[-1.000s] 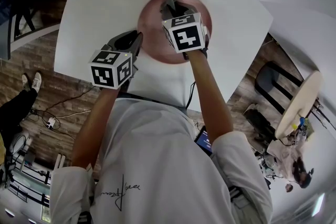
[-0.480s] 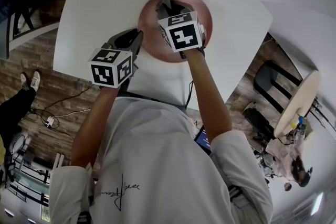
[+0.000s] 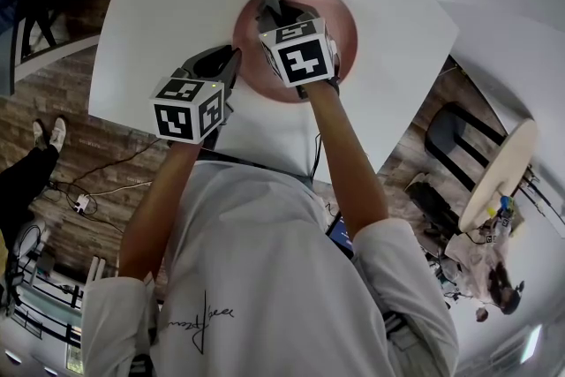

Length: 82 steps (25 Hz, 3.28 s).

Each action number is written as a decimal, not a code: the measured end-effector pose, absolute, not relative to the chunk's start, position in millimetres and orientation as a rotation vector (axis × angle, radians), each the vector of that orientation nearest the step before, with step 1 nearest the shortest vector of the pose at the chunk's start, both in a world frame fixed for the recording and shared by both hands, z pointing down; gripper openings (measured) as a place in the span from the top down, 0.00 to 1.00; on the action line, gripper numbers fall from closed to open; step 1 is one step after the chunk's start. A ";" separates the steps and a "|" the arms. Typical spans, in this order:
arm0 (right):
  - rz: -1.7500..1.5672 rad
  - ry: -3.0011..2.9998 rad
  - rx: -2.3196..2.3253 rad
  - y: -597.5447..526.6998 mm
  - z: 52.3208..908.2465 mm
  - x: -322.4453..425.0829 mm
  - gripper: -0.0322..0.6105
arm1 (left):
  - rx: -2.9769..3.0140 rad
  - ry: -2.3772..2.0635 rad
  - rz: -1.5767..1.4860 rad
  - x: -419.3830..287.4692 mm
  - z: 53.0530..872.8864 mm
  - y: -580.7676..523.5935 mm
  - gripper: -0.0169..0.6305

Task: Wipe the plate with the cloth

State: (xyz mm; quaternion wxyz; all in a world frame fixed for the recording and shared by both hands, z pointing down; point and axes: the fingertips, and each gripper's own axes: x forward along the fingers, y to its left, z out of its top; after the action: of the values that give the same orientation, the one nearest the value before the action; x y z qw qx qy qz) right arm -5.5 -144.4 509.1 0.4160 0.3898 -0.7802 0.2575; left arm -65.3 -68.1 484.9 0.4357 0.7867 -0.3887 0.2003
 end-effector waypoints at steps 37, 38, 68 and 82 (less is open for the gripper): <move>0.763 -2.026 0.828 -105.4 509.4 -34.9 0.89 | 1.910 -0.988 0.428 -65.2 484.8 -70.3 0.87; 0.765 -2.028 0.822 -104.5 509.4 -35.6 0.89 | 1.909 -0.990 0.427 -65.5 484.8 -70.7 0.87; 0.812 -2.029 0.655 -71.6 511.1 -41.5 0.88 | 1.886 -0.997 0.400 -67.5 486.2 -72.0 0.88; 0.806 -2.023 0.578 -51.6 510.5 -34.5 0.88 | 1.893 -1.010 0.405 -63.9 484.7 -72.1 0.87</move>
State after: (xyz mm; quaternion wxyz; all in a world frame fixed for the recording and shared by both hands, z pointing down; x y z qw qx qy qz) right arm -34.5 -51.6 510.5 0.4300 0.2316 -0.8106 0.3230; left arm -63.9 -72.1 484.7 0.4608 0.7694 -0.4105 0.1648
